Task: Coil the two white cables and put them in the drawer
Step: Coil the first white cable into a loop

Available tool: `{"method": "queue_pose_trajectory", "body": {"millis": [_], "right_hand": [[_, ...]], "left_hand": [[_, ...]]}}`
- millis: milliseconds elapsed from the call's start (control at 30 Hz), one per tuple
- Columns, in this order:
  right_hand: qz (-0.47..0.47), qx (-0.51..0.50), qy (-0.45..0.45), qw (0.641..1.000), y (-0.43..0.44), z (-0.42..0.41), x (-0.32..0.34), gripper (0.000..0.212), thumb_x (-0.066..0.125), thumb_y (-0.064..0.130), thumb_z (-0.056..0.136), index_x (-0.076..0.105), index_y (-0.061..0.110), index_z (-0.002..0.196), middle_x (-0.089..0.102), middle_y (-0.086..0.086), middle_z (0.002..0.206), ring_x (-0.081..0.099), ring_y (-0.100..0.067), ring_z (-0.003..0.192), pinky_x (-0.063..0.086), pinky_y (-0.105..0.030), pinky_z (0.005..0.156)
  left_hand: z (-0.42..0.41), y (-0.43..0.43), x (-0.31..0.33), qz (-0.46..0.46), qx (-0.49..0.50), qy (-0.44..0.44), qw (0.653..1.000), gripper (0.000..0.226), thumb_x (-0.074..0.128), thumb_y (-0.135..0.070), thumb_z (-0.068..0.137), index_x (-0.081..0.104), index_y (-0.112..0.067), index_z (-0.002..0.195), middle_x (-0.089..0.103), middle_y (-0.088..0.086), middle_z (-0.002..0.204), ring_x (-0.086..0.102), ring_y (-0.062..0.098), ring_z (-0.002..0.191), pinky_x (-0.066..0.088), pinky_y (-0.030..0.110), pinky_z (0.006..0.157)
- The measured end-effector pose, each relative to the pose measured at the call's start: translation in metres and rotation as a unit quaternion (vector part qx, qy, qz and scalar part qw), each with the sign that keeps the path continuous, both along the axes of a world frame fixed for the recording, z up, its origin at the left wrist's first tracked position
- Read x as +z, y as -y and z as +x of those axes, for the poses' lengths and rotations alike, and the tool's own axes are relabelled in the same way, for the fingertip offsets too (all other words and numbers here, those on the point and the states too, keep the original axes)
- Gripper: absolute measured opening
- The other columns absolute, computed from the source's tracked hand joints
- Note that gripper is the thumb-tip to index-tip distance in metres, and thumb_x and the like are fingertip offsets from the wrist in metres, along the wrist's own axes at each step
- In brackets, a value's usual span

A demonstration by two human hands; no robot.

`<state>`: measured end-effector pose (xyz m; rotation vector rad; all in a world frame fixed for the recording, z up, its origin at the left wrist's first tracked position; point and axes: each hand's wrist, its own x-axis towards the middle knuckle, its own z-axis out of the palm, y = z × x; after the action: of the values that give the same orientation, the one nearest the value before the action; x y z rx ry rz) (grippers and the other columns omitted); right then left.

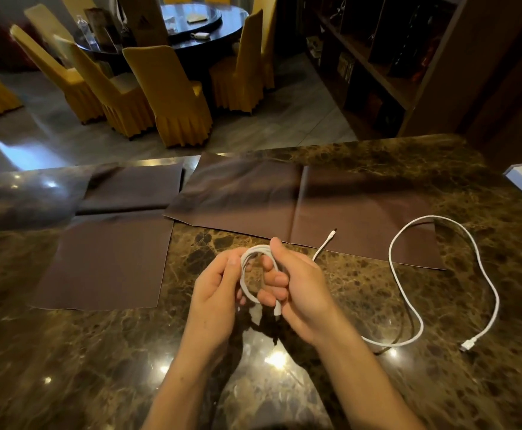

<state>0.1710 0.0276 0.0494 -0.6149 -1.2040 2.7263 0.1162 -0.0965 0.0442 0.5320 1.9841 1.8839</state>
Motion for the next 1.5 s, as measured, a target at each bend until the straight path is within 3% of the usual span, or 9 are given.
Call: {"method": "queue_pose_trajectory", "body": {"millis": [133, 333, 500, 600, 800, 967, 1167, 1333, 1500], "right_hand": [[-0.079, -0.033, -0.013, 0.996, -0.010, -0.001, 0.001, 0.044, 0.047, 0.034, 0.104, 0.055, 0.011, 0.067, 0.030, 0.004, 0.050, 0.027, -0.008, 0.038, 0.034, -0.022, 0.039], [-0.106, -0.019, 0.005, 0.994, -0.005, 0.004, 0.003, 0.048, 0.045, 0.033, 0.105, 0.055, 0.012, 0.063, 0.030, 0.004, 0.049, 0.024, -0.007, 0.039, 0.023, -0.022, 0.042], [-0.020, -0.032, 0.025, 0.999, 0.002, 0.005, 0.001, 0.045, 0.045, 0.032, 0.107, 0.052, 0.009, 0.069, 0.032, 0.002, 0.050, 0.030, -0.009, 0.037, 0.033, -0.021, 0.038], [0.036, -0.026, 0.041, 0.998, 0.004, 0.005, 0.000, 0.045, 0.044, 0.034, 0.107, 0.052, 0.011, 0.070, 0.033, 0.002, 0.051, 0.031, -0.008, 0.038, 0.029, -0.022, 0.040], [0.086, -0.016, 0.068, 0.994, 0.003, 0.007, -0.003, 0.044, 0.044, 0.035, 0.107, 0.051, 0.013, 0.069, 0.034, 0.005, 0.052, 0.027, -0.008, 0.041, 0.025, -0.022, 0.041], [0.102, -0.021, 0.058, 0.993, 0.004, 0.007, -0.003, 0.046, 0.041, 0.032, 0.109, 0.051, 0.010, 0.070, 0.049, 0.003, 0.049, 0.039, -0.006, 0.037, 0.029, -0.020, 0.040], [0.129, -0.051, 0.075, 0.987, 0.005, 0.011, -0.006, 0.047, 0.039, 0.031, 0.110, 0.051, 0.008, 0.071, 0.047, 0.006, 0.044, 0.042, -0.006, 0.033, 0.035, -0.019, 0.037], [0.194, -0.059, 0.086, 0.975, 0.004, 0.008, -0.020, 0.046, 0.042, 0.042, 0.107, 0.053, 0.010, 0.075, 0.044, 0.000, 0.053, 0.040, -0.016, 0.042, 0.037, -0.032, 0.045], [0.154, -0.087, 0.085, 0.981, -0.004, 0.009, -0.019, 0.042, 0.043, 0.038, 0.108, 0.053, 0.009, 0.078, 0.039, 0.002, 0.053, 0.034, -0.010, 0.039, 0.031, -0.025, 0.040]], "left_hand": [[0.004, 0.004, -0.006, -0.014, -0.022, -0.024, 0.999, 0.026, 0.052, -0.014, 0.104, 0.072, -0.019, 0.120, 0.075, 0.005, 0.113, 0.070, 0.023, 0.108, 0.056, 0.048, 0.096], [0.007, 0.009, -0.011, -0.053, -0.045, -0.067, 0.995, 0.024, 0.065, -0.012, 0.096, 0.075, -0.019, 0.117, 0.080, -0.002, 0.106, 0.075, 0.018, 0.103, 0.060, 0.041, 0.092], [0.005, 0.007, -0.008, 0.027, 0.048, 0.080, 0.995, 0.019, 0.068, -0.010, 0.090, 0.079, -0.016, 0.103, 0.081, 0.008, 0.095, 0.078, 0.022, 0.088, 0.063, 0.027, 0.074], [0.004, 0.005, -0.008, 0.061, 0.067, 0.147, 0.985, 0.021, 0.064, -0.006, 0.093, 0.081, -0.017, 0.099, 0.081, 0.012, 0.095, 0.078, 0.020, 0.082, 0.062, 0.024, 0.069], [0.002, 0.003, -0.004, 0.123, 0.065, 0.267, 0.954, 0.028, 0.056, -0.007, 0.099, 0.082, -0.012, 0.096, 0.080, 0.013, 0.099, 0.077, 0.016, 0.082, 0.064, 0.024, 0.071], [0.008, -0.001, -0.008, 0.160, 0.021, 0.362, 0.918, 0.026, 0.054, -0.009, 0.100, 0.074, -0.005, 0.117, 0.077, 0.019, 0.110, 0.076, 0.021, 0.091, 0.064, 0.031, 0.080], [0.019, 0.000, -0.008, 0.059, -0.006, 0.265, 0.962, 0.030, 0.052, -0.016, 0.102, 0.072, -0.024, 0.124, 0.075, 0.002, 0.088, 0.059, 0.008, 0.066, 0.046, 0.023, 0.059], [0.024, 0.005, -0.007, 0.004, -0.061, 0.173, 0.983, 0.051, 0.065, -0.001, 0.093, 0.061, -0.026, 0.137, 0.078, 0.010, 0.100, 0.067, 0.016, 0.075, 0.059, 0.025, 0.068], [0.017, 0.014, -0.001, -0.056, -0.039, 0.130, 0.989, 0.039, 0.067, 0.004, 0.091, 0.070, -0.015, 0.125, 0.081, 0.010, 0.098, 0.078, 0.029, 0.087, 0.065, 0.036, 0.081]]}}
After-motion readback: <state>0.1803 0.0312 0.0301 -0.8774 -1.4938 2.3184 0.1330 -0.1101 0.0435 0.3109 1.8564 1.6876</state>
